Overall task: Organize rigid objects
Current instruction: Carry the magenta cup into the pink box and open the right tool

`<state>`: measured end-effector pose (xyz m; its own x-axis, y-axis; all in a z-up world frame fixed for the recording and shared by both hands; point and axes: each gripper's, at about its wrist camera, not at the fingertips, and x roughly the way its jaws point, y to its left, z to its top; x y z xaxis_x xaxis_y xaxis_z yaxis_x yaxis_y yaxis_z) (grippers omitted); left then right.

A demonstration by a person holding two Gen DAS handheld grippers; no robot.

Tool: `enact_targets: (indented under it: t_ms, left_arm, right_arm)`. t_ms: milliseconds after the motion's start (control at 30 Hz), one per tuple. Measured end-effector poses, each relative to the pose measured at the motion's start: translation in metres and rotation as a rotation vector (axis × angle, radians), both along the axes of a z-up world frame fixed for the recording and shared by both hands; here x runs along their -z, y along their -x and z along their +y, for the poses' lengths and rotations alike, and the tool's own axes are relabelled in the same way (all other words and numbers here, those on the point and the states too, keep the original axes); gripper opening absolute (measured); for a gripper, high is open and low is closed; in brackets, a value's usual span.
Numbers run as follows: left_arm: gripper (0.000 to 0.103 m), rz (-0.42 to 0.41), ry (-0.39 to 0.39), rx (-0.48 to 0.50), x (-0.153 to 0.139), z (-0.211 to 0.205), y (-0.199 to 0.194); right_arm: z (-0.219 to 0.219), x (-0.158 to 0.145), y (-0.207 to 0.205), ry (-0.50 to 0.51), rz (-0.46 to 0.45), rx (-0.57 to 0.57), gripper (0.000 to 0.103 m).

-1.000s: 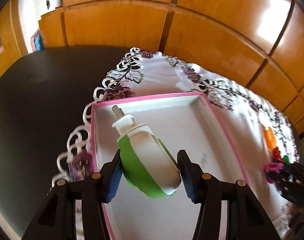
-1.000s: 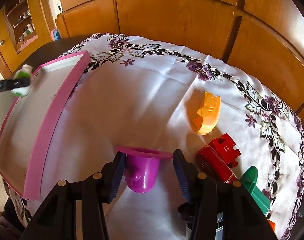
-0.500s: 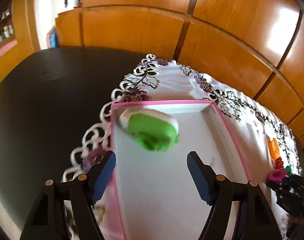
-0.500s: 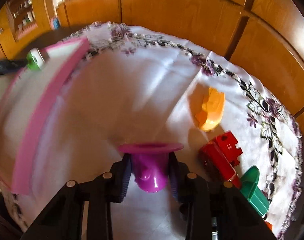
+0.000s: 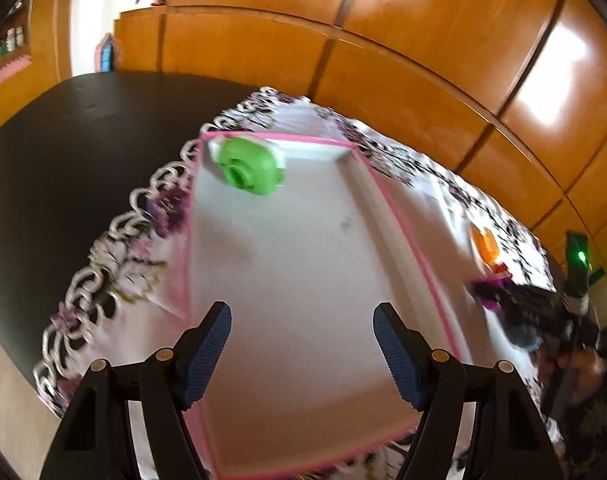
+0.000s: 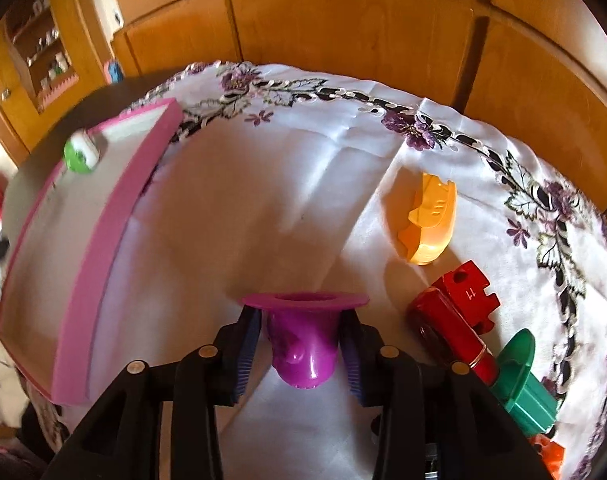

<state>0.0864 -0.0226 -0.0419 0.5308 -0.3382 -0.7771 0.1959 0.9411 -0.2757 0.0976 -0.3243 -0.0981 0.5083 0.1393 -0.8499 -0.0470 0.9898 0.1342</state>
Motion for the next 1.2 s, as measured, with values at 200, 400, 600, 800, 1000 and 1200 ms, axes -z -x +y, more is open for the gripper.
enact_targets:
  t_ms: [200, 400, 600, 800, 1000, 1200]
  left_arm:
    - [0.074, -0.002, 0.018, 0.051, -0.006, -0.020, 0.012]
    - [0.074, 0.006, 0.011, 0.070, -0.005, -0.028, 0.017]
    - [0.074, -0.027, -0.072, 0.069, -0.006, -0.036, 0.026]
    - [0.074, -0.065, -0.146, 0.059, -0.012, -0.042, 0.034]
    - [0.074, -0.093, -0.180, 0.032, -0.018, -0.037, 0.039]
    - [0.074, -0.120, -0.179, -0.023, -0.026, -0.018, 0.043]
  right_arm:
    - [-0.005, 0.000, -0.002, -0.019, -0.002, 0.025, 0.045]
    - [0.001, 0.002, -0.001, 0.048, 0.000, 0.001, 0.033]
    - [0.010, 0.009, -0.001, 0.116, 0.020, -0.032, 0.032]
    - [0.010, 0.009, -0.001, 0.124, 0.019, -0.013, 0.032]
    - [0.011, 0.008, -0.001, 0.138, 0.014, -0.010, 0.032]
    - [0.012, 0.008, 0.001, 0.151, 0.004, -0.009, 0.032]
